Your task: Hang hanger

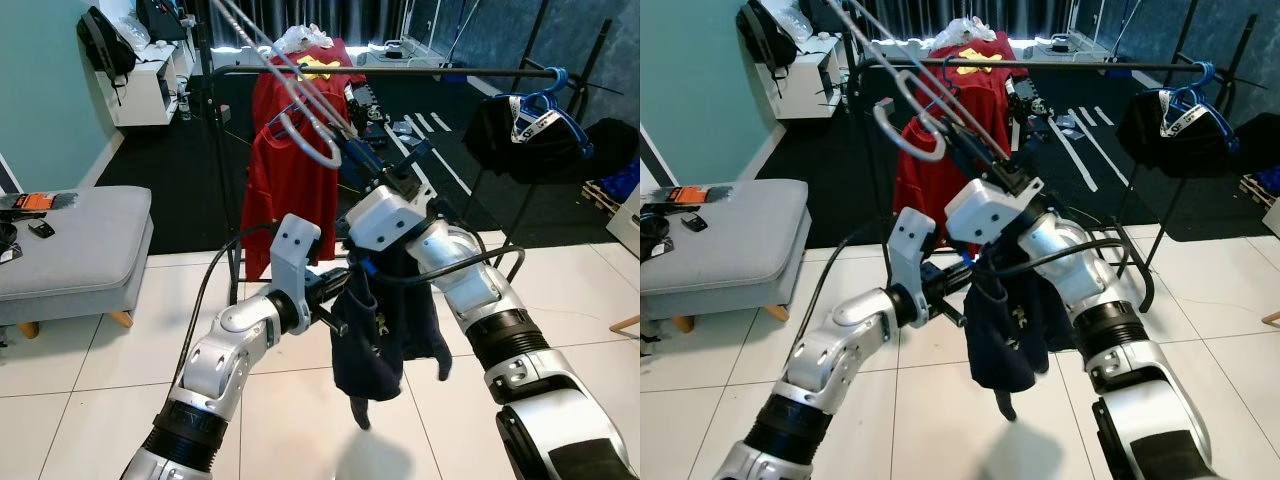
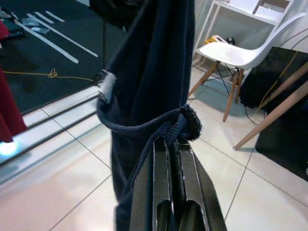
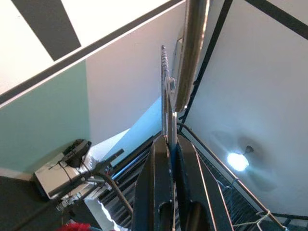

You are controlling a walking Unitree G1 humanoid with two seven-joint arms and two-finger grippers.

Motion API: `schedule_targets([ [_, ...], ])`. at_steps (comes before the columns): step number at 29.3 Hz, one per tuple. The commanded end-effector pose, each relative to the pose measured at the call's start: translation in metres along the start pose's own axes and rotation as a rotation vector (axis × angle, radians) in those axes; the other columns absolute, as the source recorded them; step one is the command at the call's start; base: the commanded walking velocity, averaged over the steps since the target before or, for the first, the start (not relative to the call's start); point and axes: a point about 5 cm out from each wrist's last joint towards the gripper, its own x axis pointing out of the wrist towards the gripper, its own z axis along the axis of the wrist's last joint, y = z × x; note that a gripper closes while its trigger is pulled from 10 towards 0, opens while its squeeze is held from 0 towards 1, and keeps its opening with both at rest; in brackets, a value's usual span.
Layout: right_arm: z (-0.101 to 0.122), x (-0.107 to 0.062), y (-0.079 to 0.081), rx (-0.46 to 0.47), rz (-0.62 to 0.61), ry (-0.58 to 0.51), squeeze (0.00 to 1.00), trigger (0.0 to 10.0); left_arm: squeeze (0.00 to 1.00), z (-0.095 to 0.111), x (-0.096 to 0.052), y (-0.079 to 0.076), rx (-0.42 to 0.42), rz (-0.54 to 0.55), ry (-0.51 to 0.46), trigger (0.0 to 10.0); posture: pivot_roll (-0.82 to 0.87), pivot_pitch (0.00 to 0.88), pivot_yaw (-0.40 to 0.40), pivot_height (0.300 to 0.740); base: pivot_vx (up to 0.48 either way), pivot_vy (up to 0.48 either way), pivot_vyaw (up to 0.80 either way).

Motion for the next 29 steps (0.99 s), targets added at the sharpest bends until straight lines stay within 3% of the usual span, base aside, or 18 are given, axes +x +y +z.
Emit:
schedule_targets([
  [1, -0.001, 0.004, -0.013, 0.021, -0.087, 0.007, 0.00, 0.0, 0.00, -0.002, -0.003, 0.003, 0.022, 0.016, 0.013, 0.0, 0.00, 0.027, -0.039, 0.740, 0.000, 0.000, 0.00],
  [2, -0.008, 0.006, -0.021, 0.084, -0.186, 0.052, 0.00, 0.0, 0.00, -0.005, -0.006, 0.007, 0.026, 0.038, 0.021, 0.0, 0.00, 0.027, -0.039, 0.740, 0.000, 0.000, 0.00],
  [4, -0.038, 0.001, -0.040, 0.420, -0.446, 0.255, 0.00, 0.0, 0.00, -0.016, -0.014, 0.017, 0.079, 0.087, 0.083, 0.0, 0.00, 0.023, -0.037, 0.740, 0.000, 0.000, 0.00],
  [5, -0.038, 0.001, -0.040, 0.420, -0.446, 0.255, 0.00, 0.0, 0.00, -0.016, -0.014, 0.017, 0.079, 0.087, 0.083, 0.0, 0.00, 0.023, -0.037, 0.740, 0.000, 0.000, 0.00],
  [6, -0.056, -0.005, -0.045, 0.655, -0.572, 0.366, 0.00, 0.0, 0.00, -0.022, -0.018, 0.023, 0.095, 0.119, 0.115, 0.0, 0.01, 0.019, -0.037, 0.740, 0.000, 0.000, 0.00],
  [7, -0.056, -0.005, -0.045, 0.655, -0.572, 0.366, 0.00, 0.0, 0.00, -0.022, -0.018, 0.023, 0.095, 0.119, 0.115, 0.0, 0.01, 0.019, -0.037, 0.740, 0.000, 0.000, 0.00],
  [8, -0.072, -0.016, -0.052, 0.954, -0.747, 0.416, 0.00, 0.0, 0.00, -0.031, -0.026, 0.035, 0.117, 0.191, 0.167, 0.0, 0.01, 0.015, -0.039, 0.740, 0.000, 0.000, 0.00],
  [9, -0.072, -0.016, -0.052, 0.954, -0.747, 0.416, 0.00, 0.0, 0.00, -0.031, -0.026, 0.035, 0.117, 0.191, 0.167, 0.0, 0.01, 0.015, -0.039, 0.740, 0.000, 0.000, 0.00],
  [11, -0.086, -0.040, -0.062, 1.287, -0.985, 0.377, 0.00, 0.0, 0.00, -0.063, -0.050, 0.066, 0.138, 0.389, 0.331, 0.0, 0.01, 0.004, -0.040, 0.740, 0.000, 0.000, 0.00],
  [12, -0.089, -0.048, -0.065, 1.329, -1.037, 0.359, 0.00, 0.0, 0.00, -0.077, -0.061, 0.076, 0.161, 0.445, 0.408, 0.0, 0.01, 0.003, -0.039, 0.740, 0.000, 0.000, 0.00],
  [13, -0.091, -0.058, -0.067, 1.301, -1.068, 0.373, 0.00, 0.0, 0.00, -0.094, -0.073, 0.082, 0.211, 0.475, 0.502, 0.0, 0.01, 0.001, -0.038, 0.740, 0.000, 0.000, 0.00],
  [14, -0.091, -0.058, -0.067, 1.301, -1.068, 0.373, 0.00, 0.0, 0.00, -0.094, -0.073, 0.082, 0.211, 0.475, 0.502, 0.0, 0.01, 0.001, -0.038, 0.740, 0.000, 0.000, 0.00],
  [16, -0.095, -0.074, -0.068, 1.235, -1.092, 0.410, 0.00, 0.0, 0.00, -0.119, -0.095, 0.091, 0.217, 0.531, 0.610, 0.0, 0.00, 0.005, -0.032, 0.740, 0.000, 0.000, 0.00],
  [20, -0.095, -0.080, -0.066, 1.173, -1.061, 0.437, 0.00, 0.0, 0.00, -0.127, -0.103, 0.094, 0.212, 0.548, 0.643, 0.0, 0.00, 0.010, -0.031, 0.740, 0.000, 0.000, 0.00],
  [22, -0.092, -0.085, -0.055, 1.037, -0.879, 0.494, 0.00, 0.0, 0.00, -0.135, -0.116, 0.099, 0.119, 0.639, 0.628, 0.0, 0.01, 0.028, -0.035, 0.740, 0.000, 0.000, 0.00],
  [25, -0.089, -0.085, -0.045, 0.969, -0.744, 0.519, 0.00, 0.0, 0.00, -0.137, -0.124, 0.104, 0.070, 0.723, 0.617, 0.0, 0.01, 0.034, -0.036, 0.740, 0.000, 0.000, 0.00],
  [27, -0.082, -0.086, -0.028, 0.860, -0.510, 0.560, 0.00, 0.0, 0.00, -0.141, -0.137, 0.114, 0.004, 0.864, 0.600, 0.0, 0.00, 0.036, -0.036, 0.740, 0.000, 0.000, 0.00],
  [29, -0.082, -0.086, -0.028, 0.860, -0.510, 0.560, 0.00, 0.0, 0.00, -0.141, -0.137, 0.114, 0.004, 0.864, 0.600, 0.0, 0.00, 0.036, -0.036, 0.740, 0.000, 0.000, 0.00],
])
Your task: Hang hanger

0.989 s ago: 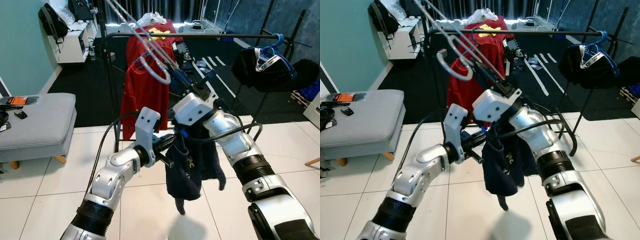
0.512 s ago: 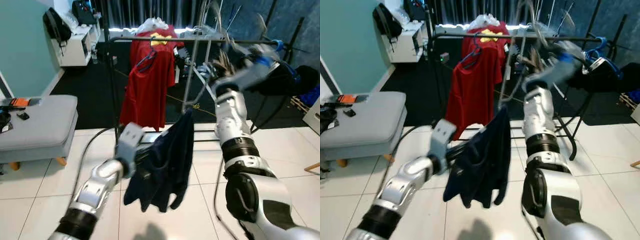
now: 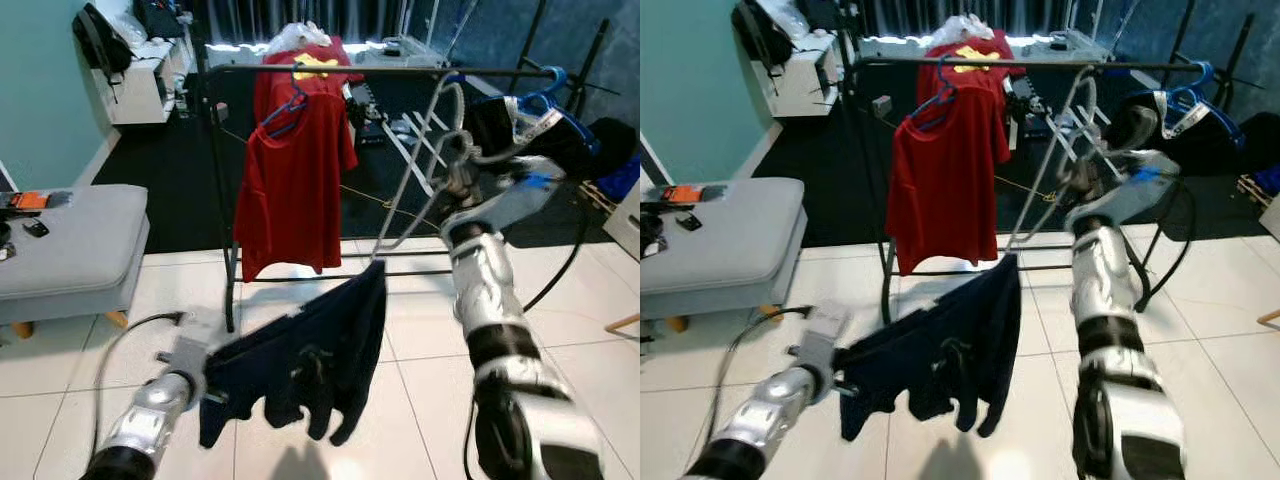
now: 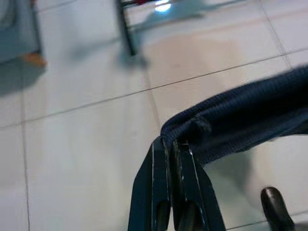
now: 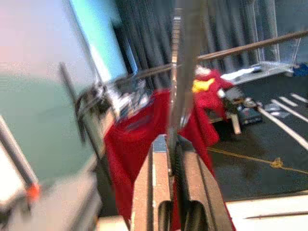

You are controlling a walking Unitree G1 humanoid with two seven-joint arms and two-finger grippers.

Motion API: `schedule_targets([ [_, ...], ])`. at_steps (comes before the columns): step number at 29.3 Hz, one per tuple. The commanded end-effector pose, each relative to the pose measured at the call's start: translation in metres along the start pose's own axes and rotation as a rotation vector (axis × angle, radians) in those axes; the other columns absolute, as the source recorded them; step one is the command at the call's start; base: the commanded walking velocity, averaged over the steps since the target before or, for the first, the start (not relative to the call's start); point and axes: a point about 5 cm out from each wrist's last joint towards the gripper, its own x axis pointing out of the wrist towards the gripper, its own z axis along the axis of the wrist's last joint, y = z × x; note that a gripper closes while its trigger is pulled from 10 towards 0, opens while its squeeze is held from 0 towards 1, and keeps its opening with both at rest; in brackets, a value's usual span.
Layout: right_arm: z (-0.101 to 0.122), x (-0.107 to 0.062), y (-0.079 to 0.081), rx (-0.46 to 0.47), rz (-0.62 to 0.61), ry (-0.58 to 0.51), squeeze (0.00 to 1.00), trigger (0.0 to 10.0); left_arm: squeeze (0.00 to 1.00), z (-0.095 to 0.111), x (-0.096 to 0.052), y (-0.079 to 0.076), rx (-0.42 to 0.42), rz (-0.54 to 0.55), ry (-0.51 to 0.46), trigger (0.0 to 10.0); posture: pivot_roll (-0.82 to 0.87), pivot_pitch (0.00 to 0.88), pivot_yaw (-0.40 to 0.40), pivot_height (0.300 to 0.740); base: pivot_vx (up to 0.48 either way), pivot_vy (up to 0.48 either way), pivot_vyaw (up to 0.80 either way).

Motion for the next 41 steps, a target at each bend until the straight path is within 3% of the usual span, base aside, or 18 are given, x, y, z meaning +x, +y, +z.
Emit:
schedule_targets([
  [1, 0.013, 0.001, 0.002, -0.109, 0.049, -0.046, 0.00, 0.0, 0.00, -0.017, -0.002, 0.018, -0.042, 0.107, 0.062, 0.0, 0.00, 0.041, -0.035, 0.740, 0.000, 0.000, 0.00],
  [3, -0.001, -0.009, -0.005, -0.195, 0.021, 0.020, 0.00, 0.0, 0.00, -0.017, -0.003, 0.036, -0.051, 0.186, 0.052, 0.0, 0.00, 0.049, -0.036, 0.740, 0.000, 0.000, 0.00],
  [5, -0.001, -0.009, -0.005, -0.195, 0.021, 0.020, 0.00, 0.0, 0.00, -0.017, -0.003, 0.036, -0.051, 0.186, 0.052, 0.0, 0.00, 0.049, -0.036, 0.740, 0.000, 0.000, 0.00],
  [6, -0.016, -0.021, -0.015, -0.284, -0.012, 0.096, 0.00, 0.0, 0.00, -0.010, -0.005, 0.058, -0.067, 0.264, 0.013, 0.0, 0.01, 0.059, -0.033, 0.740, 0.000, 0.000, 0.00],
  [7, -0.021, -0.024, -0.018, -0.304, -0.019, 0.117, 0.00, 0.0, 0.00, -0.006, -0.005, 0.064, -0.075, 0.286, -0.003, 0.0, 0.01, 0.059, -0.033, 0.740, 0.000, 0.000, 0.00],
  [9, -0.021, -0.024, -0.018, -0.304, -0.019, 0.117, 0.00, 0.0, 0.00, -0.006, -0.005, 0.064, -0.075, 0.286, -0.003, 0.0, 0.01, 0.059, -0.033, 0.740, 0.000, 0.000, 0.00],
  [11, -0.026, -0.032, -0.027, -0.323, -0.064, 0.137, 0.00, 0.0, 0.00, 0.006, -0.008, 0.080, -0.092, 0.332, -0.061, 0.0, 0.01, 0.065, -0.026, 0.740, 0.000, 0.000, 0.00],
  [13, -0.027, -0.034, -0.029, -0.325, -0.080, 0.141, 0.00, 0.0, 0.00, 0.011, -0.009, 0.085, -0.100, 0.347, -0.082, 0.0, 0.01, 0.065, -0.026, 0.740, 0.000, 0.000, 0.00],
  [19, -0.028, -0.038, -0.033, -0.319, -0.105, 0.146, 0.00, 0.0, 0.00, 0.019, -0.010, 0.093, -0.104, 0.371, -0.114, 0.0, 0.01, 0.068, -0.022, 0.740, 0.000, 0.000, 0.00],
  [23, -0.045, -0.057, -0.041, -0.338, -0.164, 0.215, 0.00, 0.0, 0.00, 0.058, -0.016, 0.123, -0.138, 0.496, -0.243, 0.0, 0.01, 0.069, -0.017, 0.740, 0.000, 0.000, 0.00],
  [31, -0.060, -0.070, -0.046, -0.307, -0.221, 0.281, 0.00, 0.0, 0.00, 0.073, -0.020, 0.133, -0.176, 0.556, -0.302, 0.0, 0.01, 0.070, -0.021, 0.740, 0.000, 0.000, 0.00],
  [33, -0.063, -0.072, -0.047, -0.292, -0.234, 0.290, 0.00, 0.0, 0.00, 0.076, -0.021, 0.135, -0.180, 0.570, -0.314, 0.0, 0.01, 0.070, -0.021, 0.740, 0.000, 0.000, 0.00],
  [34, -0.066, -0.075, -0.049, -0.229, -0.279, 0.294, 0.00, 0.0, 0.00, 0.078, -0.024, 0.142, -0.178, 0.590, -0.326, 0.0, 0.01, 0.072, -0.017, 0.740, 0.000, 0.000, 0.00],
  [36, -0.066, -0.075, -0.049, -0.229, -0.279, 0.294, 0.00, 0.0, 0.00, 0.078, -0.024, 0.142, -0.178, 0.590, -0.326, 0.0, 0.01, 0.072, -0.017, 0.740, 0.000, 0.000, 0.00],
  [37, -0.070, -0.079, -0.055, -0.121, -0.361, 0.302, 0.00, 0.0, 0.00, 0.081, -0.026, 0.147, -0.184, 0.608, -0.333, 0.0, 0.01, 0.071, -0.017, 0.740, 0.000, 0.000, 0.00],
  [39, -0.070, -0.079, -0.055, -0.121, -0.361, 0.302, 0.00, 0.0, 0.00, 0.081, -0.026, 0.147, -0.184, 0.608, -0.333, 0.0, 0.01, 0.071, -0.017, 0.740, 0.000, 0.000, 0.00],
  [40, -0.076, -0.084, -0.059, 0.001, -0.436, 0.330, 0.00, 0.0, 0.00, 0.084, -0.026, 0.146, -0.205, 0.583, -0.344, 0.0, 0.01, 0.072, -0.017, 0.740, 0.000, 0.000, 0.00],
  [41, -0.093, -0.088, -0.050, 0.142, -0.452, 0.420, 0.00, 0.0, 0.00, 0.100, -0.016, 0.105, -0.233, 0.266, -0.379, 0.0, 0.01, 0.074, -0.017, 0.740, 0.000, 0.000, 0.00],
])
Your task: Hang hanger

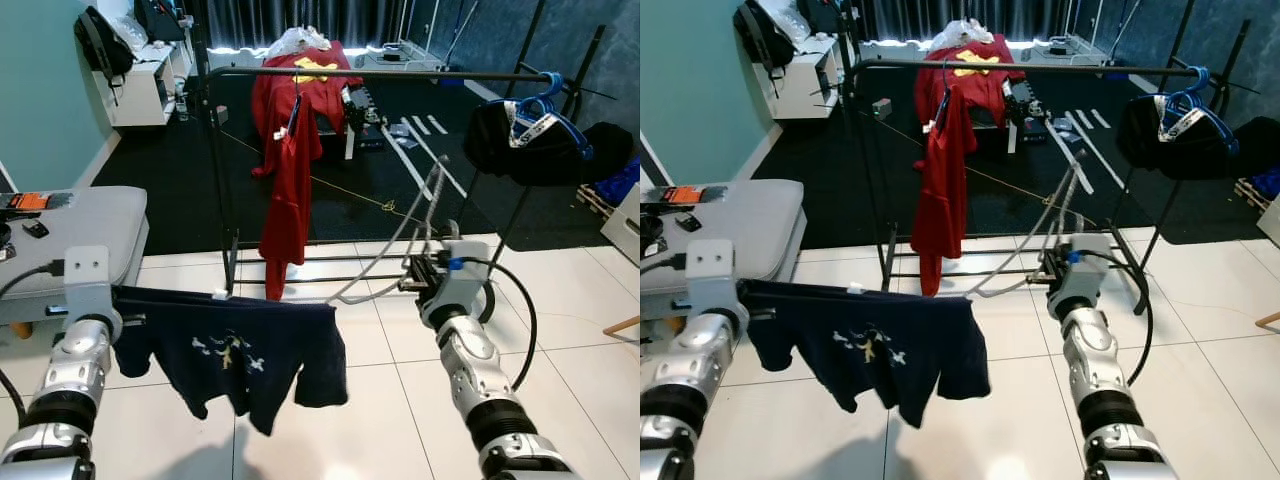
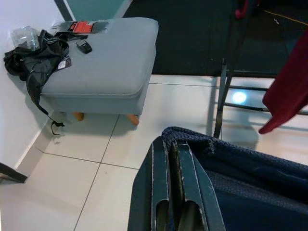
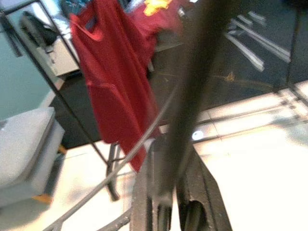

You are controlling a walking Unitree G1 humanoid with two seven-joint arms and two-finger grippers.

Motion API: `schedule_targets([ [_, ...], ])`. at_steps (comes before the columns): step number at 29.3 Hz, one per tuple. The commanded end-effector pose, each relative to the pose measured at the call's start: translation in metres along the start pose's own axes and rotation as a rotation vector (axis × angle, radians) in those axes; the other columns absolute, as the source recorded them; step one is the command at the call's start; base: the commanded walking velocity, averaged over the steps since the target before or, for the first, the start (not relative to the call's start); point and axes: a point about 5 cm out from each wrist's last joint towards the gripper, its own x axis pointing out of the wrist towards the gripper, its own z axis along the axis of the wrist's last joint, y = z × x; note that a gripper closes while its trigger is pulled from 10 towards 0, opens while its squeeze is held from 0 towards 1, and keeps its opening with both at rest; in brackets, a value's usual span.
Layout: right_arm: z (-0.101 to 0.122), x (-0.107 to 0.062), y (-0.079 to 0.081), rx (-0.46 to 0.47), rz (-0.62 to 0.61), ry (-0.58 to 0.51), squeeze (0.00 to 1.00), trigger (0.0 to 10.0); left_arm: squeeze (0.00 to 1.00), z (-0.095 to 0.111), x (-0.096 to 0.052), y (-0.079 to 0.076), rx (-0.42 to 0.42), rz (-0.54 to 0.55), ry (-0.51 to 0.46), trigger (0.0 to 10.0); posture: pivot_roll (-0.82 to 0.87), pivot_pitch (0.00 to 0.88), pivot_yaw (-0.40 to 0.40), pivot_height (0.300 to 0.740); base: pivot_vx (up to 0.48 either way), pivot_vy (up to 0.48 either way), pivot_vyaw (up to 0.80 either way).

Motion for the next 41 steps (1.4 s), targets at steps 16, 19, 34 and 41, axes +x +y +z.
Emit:
schedule_targets([
  [16, 0.033, 0.032, 0.042, 0.686, -0.232, -0.113, 0.00, 0.0, 0.00, 0.039, -0.121, -0.208, 0.102, -1.303, -0.083, 0.3, 0.02, 0.068, -0.022, 0.740, 0.000, 0.000, 0.00],
  [19, 0.074, 0.041, 0.055, 0.840, -0.117, -0.254, 0.00, 0.0, 0.00, 0.019, -0.119, -0.211, 0.214, -1.265, -0.048, 0.0, 0.01, 0.070, -0.020, 0.740, 0.000, 0.000, 0.00],
  [34, 0.158, 0.044, 0.040, 1.319, 0.180, -0.455, 0.00, 0.0, 0.00, -0.009, -0.117, -0.185, 0.299, -1.129, 0.112, 0.0, 0.02, 0.077, -0.022, 0.740, 0.000, 0.000, 0.00],
  [41, 0.103, 0.035, 0.077, -0.580, 0.395, -0.207, 0.00, 0.0, 0.00, -0.013, -0.075, -0.155, 0.240, -0.775, 0.105, 0.0, 0.01, 0.075, -0.014, 0.740, 0.000, 0.000, 0.00],
])
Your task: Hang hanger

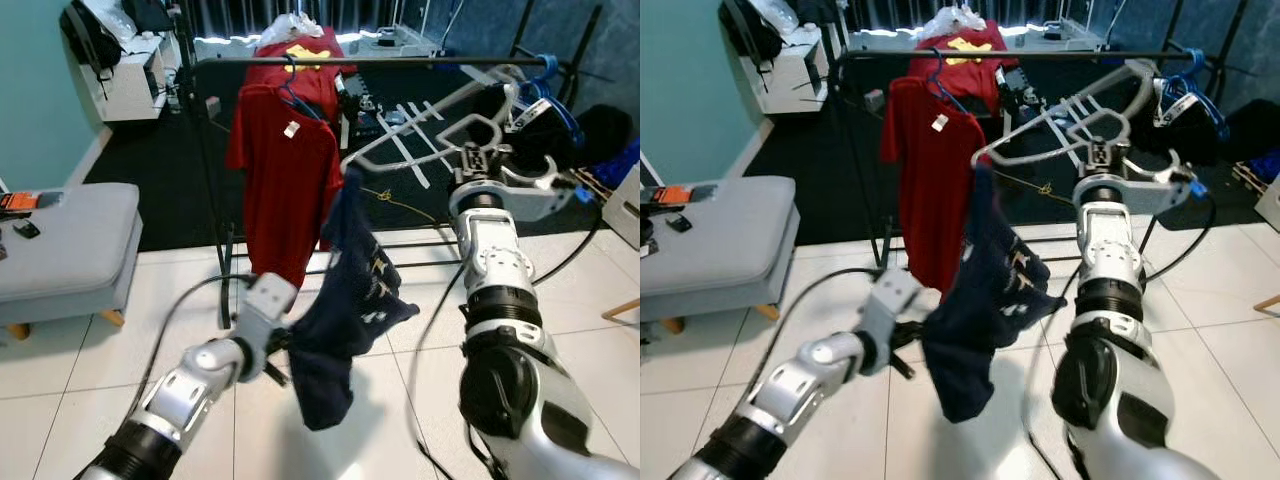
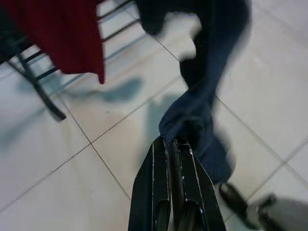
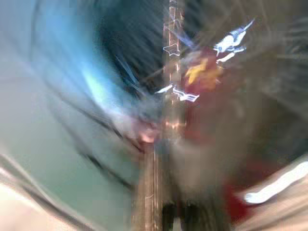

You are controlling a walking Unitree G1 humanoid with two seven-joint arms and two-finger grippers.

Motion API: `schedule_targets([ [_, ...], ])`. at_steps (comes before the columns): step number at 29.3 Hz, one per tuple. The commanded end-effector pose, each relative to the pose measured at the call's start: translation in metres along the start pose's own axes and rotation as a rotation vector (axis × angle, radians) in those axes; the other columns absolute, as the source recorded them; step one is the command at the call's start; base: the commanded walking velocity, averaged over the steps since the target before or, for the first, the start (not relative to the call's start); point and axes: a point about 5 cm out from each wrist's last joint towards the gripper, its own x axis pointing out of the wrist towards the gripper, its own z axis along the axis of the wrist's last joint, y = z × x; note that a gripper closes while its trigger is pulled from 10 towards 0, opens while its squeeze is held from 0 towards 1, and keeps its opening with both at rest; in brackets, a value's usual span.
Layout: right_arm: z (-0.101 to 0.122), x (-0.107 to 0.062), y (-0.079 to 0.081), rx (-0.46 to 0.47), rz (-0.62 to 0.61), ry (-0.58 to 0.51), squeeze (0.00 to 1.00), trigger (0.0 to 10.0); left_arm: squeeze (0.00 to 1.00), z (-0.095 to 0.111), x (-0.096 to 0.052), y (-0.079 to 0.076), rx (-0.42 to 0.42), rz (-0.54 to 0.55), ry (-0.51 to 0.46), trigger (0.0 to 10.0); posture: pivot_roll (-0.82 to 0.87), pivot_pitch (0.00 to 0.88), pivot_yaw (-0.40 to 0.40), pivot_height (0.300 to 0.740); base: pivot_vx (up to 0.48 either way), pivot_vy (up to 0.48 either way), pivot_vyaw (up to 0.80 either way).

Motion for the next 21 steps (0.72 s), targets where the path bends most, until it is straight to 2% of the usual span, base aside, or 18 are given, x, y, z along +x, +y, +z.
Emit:
schedule_targets([
  [1, -0.025, -0.003, 0.029, -0.367, 0.191, 0.104, 0.00, 0.0, 0.00, 0.002, 0.000, 0.006, 0.000, 0.042, -0.015, 0.0, 0.01, 0.075, -0.014, 0.740, 0.000, 0.000, 0.00],
  [2, -0.045, -0.016, 0.032, -0.572, 0.291, 0.150, 0.00, 0.0, 0.00, 0.004, 0.000, 0.012, -0.008, 0.068, -0.028, 0.0, 0.02, 0.076, -0.017, 0.740, 0.000, 0.000, 0.00],
  [3, -0.045, -0.016, 0.032, -0.572, 0.291, 0.150, 0.00, 0.0, 0.00, 0.004, 0.000, 0.012, -0.008, 0.068, -0.028, 0.0, 0.02, 0.076, -0.017, 0.740, 0.000, 0.000, 0.00],
  [4, -0.058, -0.026, 0.025, -0.643, 0.299, 0.181, 0.00, 0.0, 0.00, 0.006, -0.002, 0.021, -0.012, 0.107, -0.040, 0.0, 0.02, 0.074, -0.014, 0.740, 0.000, 0.000, 0.00],
  [6, -0.058, -0.026, 0.025, -0.643, 0.299, 0.181, 0.00, 0.0, 0.00, 0.006, -0.002, 0.021, -0.012, 0.107, -0.040, 0.0, 0.02, 0.074, -0.014, 0.740, 0.000, 0.000, 0.00],
  [7, -0.058, -0.022, 0.016, -0.377, 0.156, 0.223, 0.00, 0.0, 0.00, 0.006, -0.004, 0.026, -0.019, 0.126, -0.040, 0.0, 0.01, 0.072, -0.013, 0.740, 0.000, 0.000, 0.00],
  [8, -0.062, -0.020, 0.008, 0.013, 0.018, 0.301, 0.00, 0.0, 0.00, 0.006, -0.007, 0.031, -0.026, 0.147, -0.037, 0.0, 0.02, 0.070, -0.014, 0.740, 0.000, 0.000, 0.00],
  [9, -0.067, -0.021, 0.007, 0.172, -0.013, 0.349, 0.00, 0.0, 0.00, 0.005, -0.008, 0.034, -0.028, 0.159, -0.034, 0.0, 0.02, 0.069, -0.016, 0.740, 0.000, 0.000, 0.00],
  [10, -0.067, -0.022, 0.004, -0.096, 0.007, 0.389, 0.00, 0.0, 0.00, 0.004, -0.008, 0.036, -0.030, 0.170, -0.034, 0.0, 0.02, 0.069, -0.017, 0.740, 0.000, 0.000, 0.00],
  [12, -0.067, -0.022, 0.004, -0.096, 0.007, 0.389, 0.00, 0.0, 0.00, 0.004, -0.008, 0.036, -0.030, 0.170, -0.034, 0.0, 0.02, 0.069, -0.017, 0.740, 0.000, 0.000, 0.00],
  [13, -0.071, -0.025, 0.006, -0.206, 0.080, 0.411, 0.00, 0.0, 0.00, 0.003, -0.008, 0.036, -0.029, 0.174, -0.034, 0.0, 0.02, 0.065, -0.018, 0.740, 0.000, 0.000, 0.00],
  [14, -0.064, -0.020, 0.007, 0.132, -0.030, 0.363, 0.00, 0.0, 0.00, 0.003, -0.008, 0.035, -0.030, 0.174, -0.036, 0.0, 0.03, 0.063, -0.025, 0.740, 0.000, 0.000, 0.00],
  [15, -0.064, -0.020, 0.007, 0.132, -0.030, 0.363, 0.00, 0.0, 0.00, 0.003, -0.008, 0.035, -0.030, 0.174, -0.036, 0.0, 0.03, 0.063, -0.025, 0.740, 0.000, 0.000, 0.00],
  [16, -0.063, -0.019, 0.011, 0.012, 0.005, 0.329, 0.00, 0.0, 0.00, 0.003, -0.008, 0.034, -0.036, 0.173, -0.041, 0.0, 0.02, 0.063, -0.024, 0.740, 0.000, 0.000, 0.00],
  [17, -0.063, -0.019, 0.011, 0.012, 0.005, 0.329, 0.00, 0.0, 0.00, 0.003, -0.008, 0.034, -0.036, 0.173, -0.041, 0.0, 0.02, 0.063, -0.024, 0.740, 0.000, 0.000, 0.00],
  [18, -0.065, -0.018, 0.019, 0.147, 0.022, 0.336, 0.00, 0.0, 0.00, 0.003, -0.008, 0.032, -0.049, 0.171, -0.047, 0.0, 0.01, 0.060, -0.022, 0.740, 0.000, 0.000, 0.00],
  [21, -0.061, -0.014, 0.021, 0.175, -0.008, 0.299, 0.00, 0.0, 0.00, 0.002, -0.007, 0.029, -0.062, 0.164, -0.049, 0.0, 0.02, 0.059, -0.024, 0.740, 0.000, 0.000, 0.00],
])
